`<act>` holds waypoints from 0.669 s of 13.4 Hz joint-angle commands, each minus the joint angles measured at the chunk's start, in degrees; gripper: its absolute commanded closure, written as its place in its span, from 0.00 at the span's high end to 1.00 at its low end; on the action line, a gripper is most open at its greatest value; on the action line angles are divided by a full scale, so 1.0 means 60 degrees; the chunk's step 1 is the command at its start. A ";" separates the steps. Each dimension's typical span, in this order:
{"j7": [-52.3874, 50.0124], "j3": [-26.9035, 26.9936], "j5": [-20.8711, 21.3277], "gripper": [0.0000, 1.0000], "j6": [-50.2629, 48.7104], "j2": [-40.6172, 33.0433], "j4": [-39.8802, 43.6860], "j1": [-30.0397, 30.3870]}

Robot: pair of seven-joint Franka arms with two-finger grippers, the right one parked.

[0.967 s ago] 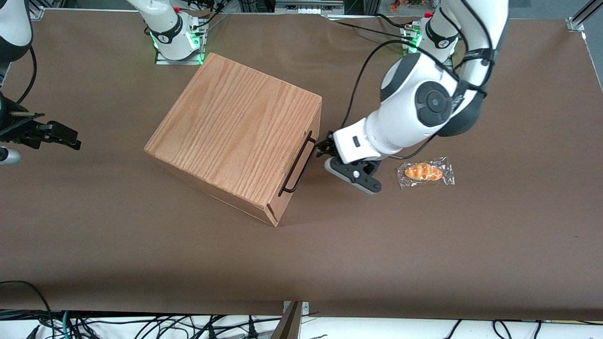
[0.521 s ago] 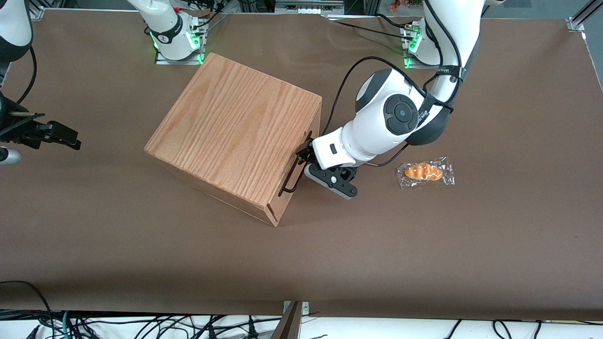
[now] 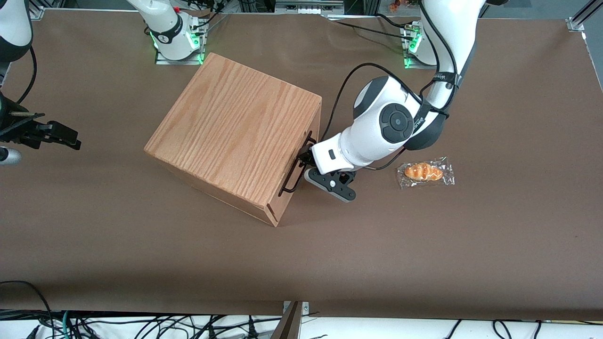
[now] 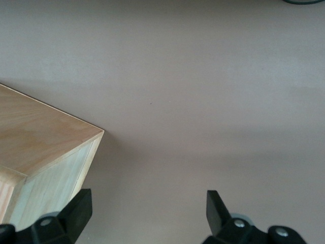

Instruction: Open top drawer with left arm

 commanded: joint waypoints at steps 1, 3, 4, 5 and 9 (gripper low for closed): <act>0.0203 0.0125 -0.0138 1.00 -0.0023 0.0195 0.0270 -0.0123; 0.0218 0.0125 -0.0123 1.00 -0.0023 0.0297 0.0270 -0.0123; 0.0218 0.0139 -0.0109 1.00 -0.0023 0.0327 0.0270 -0.0123; 0.0218 0.0139 -0.0109 1.00 -0.0023 0.0341 0.0255 -0.0123; 0.0174 0.0139 0.1149 1.00 -0.0023 0.0341 0.0153 -0.0080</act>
